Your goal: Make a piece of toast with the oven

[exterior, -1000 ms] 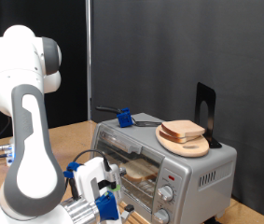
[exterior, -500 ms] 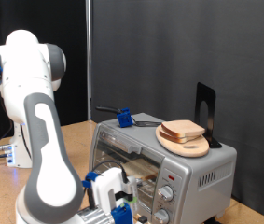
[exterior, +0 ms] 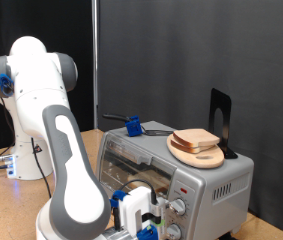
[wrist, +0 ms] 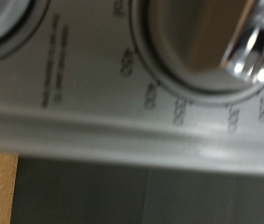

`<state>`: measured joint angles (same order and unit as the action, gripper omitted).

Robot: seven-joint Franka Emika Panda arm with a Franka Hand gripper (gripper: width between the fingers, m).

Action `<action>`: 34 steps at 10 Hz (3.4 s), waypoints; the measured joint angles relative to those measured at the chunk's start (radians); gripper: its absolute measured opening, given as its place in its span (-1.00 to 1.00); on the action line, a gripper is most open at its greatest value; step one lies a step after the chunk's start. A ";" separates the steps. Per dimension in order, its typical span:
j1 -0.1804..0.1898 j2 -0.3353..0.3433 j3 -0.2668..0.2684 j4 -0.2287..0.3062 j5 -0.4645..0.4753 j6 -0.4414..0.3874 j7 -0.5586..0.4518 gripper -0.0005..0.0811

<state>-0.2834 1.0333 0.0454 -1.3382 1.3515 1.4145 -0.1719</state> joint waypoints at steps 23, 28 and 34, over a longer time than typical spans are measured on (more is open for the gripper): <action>0.022 0.066 -0.008 0.100 -0.099 -0.019 0.305 -0.99; -0.004 0.071 0.017 0.063 -0.066 -0.027 -0.084 -0.99; 0.000 0.065 0.011 0.062 -0.080 -0.038 0.250 -0.99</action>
<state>-0.2835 1.0981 0.0559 -1.2763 1.2715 1.3761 0.0778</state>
